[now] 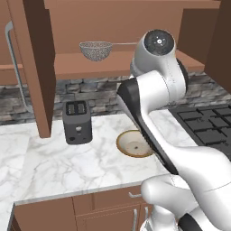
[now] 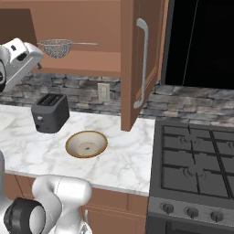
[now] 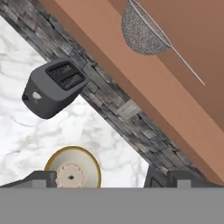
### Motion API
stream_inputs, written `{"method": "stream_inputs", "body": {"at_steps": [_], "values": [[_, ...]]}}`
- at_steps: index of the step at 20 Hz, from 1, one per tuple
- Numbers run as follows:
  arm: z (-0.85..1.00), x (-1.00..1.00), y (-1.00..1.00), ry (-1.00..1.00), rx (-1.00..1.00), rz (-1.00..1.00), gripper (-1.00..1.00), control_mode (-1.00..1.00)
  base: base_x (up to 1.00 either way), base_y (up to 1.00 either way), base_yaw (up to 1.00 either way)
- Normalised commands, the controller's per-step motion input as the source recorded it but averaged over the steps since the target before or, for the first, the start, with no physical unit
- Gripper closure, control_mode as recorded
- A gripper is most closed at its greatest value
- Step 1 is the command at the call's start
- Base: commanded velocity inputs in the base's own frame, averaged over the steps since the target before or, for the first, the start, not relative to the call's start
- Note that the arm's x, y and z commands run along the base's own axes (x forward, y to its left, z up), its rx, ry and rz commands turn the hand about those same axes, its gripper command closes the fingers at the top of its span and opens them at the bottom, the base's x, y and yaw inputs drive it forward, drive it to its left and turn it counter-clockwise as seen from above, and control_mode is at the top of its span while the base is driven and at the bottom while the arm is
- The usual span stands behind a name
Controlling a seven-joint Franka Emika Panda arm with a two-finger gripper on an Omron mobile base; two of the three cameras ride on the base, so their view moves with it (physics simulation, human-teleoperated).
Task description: Open the cabinet and setup a tea strainer by placing it in the bowl upright.
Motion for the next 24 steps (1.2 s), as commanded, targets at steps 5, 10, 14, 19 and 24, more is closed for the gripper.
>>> {"method": "stream_inputs", "body": {"at_steps": [5, 10, 14, 19, 24], "values": [[0.13, 0.36, 0.14, -0.01, 0.09, 0.00, -1.00, -1.00, 0.00, 0.00, 0.00], [-0.01, 0.49, 0.26, -0.02, -0.01, 0.00, -1.00, -1.00, 0.00, 0.00, 0.00], [-0.10, 0.43, 0.33, -0.06, -0.16, 0.00, -1.00, -1.00, 0.00, 0.00, 0.00], [0.00, 0.31, 0.25, -0.10, -0.17, 0.00, -1.00, -1.00, 0.00, 0.00, 0.00], [0.07, 0.15, 0.18, -0.09, -0.17, 0.00, -1.00, -1.00, 0.00, 0.00, 0.00]]}}
